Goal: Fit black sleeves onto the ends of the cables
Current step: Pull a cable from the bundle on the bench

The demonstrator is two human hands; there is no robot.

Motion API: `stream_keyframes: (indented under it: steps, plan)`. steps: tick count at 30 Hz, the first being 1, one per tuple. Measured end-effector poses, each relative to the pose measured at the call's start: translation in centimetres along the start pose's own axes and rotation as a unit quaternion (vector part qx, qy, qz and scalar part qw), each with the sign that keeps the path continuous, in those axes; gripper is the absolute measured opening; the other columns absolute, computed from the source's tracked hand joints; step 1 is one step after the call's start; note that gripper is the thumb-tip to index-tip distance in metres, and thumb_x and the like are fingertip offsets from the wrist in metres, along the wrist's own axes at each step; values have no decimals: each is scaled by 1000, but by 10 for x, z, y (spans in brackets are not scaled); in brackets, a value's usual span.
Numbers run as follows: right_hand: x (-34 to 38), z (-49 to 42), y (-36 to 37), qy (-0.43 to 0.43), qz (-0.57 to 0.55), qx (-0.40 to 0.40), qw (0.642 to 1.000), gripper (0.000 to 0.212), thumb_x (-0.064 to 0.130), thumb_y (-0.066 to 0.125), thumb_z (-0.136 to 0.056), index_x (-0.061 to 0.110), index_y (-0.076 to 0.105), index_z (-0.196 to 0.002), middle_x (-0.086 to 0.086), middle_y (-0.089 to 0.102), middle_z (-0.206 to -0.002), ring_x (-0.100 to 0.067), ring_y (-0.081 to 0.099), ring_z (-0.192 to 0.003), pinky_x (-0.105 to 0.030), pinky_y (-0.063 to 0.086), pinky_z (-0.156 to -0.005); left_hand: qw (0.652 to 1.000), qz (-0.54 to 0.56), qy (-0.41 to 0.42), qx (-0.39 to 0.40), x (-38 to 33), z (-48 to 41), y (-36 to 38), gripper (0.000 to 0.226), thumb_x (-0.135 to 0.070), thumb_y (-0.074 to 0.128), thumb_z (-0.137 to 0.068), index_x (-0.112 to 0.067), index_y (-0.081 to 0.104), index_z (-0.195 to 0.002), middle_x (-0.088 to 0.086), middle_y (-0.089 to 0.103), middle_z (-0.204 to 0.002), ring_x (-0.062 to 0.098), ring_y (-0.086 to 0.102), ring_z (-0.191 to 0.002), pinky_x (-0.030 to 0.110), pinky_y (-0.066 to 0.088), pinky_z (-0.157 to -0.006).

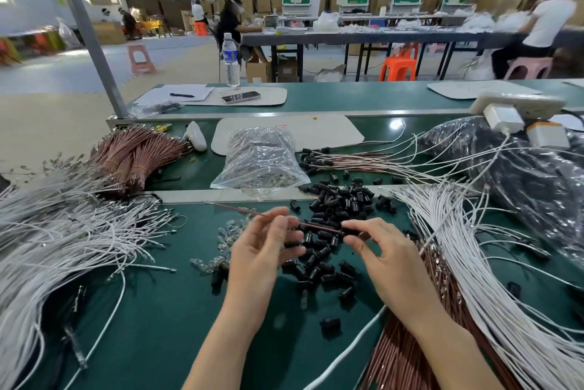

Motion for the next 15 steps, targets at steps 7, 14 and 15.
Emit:
stream_keyframes:
  steps: [7, 14, 15]
  plan:
    - [7, 0, 2, -13, -33, -12, 999, 25, 29, 70, -92, 38, 71, -115, 28, 64, -106, 5, 60, -106, -9, 43, -92, 989, -136, 54, 3, 6, 6, 9, 21, -30, 59, -94, -13, 70, -99, 4, 75, -85, 17, 71, -77, 26, 59, -66]
    - [6, -1, -2, 42, -150, -33, 987, 24, 42, 71, -80, 51, 71, -102, 28, 68, -100, 1, 64, -91, -5, 45, -79, 996, -83, 28, 4, 7, 5, 12, 27, -30, 62, -90, -5, 68, -98, 7, 75, -85, 17, 71, -73, 27, 60, -64]
    - [4, -2, -2, 58, -174, -29, 983, 23, 43, 73, -78, 50, 71, -100, 25, 70, -96, 0, 65, -88, -6, 46, -77, 997, -72, 24, 4, 7, 5, 12, 27, -30, 62, -89, -5, 68, -100, 8, 76, -87, 18, 72, -76, 28, 60, -66]
Point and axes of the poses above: each hand's wrist, its own z-axis away from the middle knuckle, its own y-axis out of the palm, x = y × z, the point moved 6 cm from there along -z, towards the middle knuckle
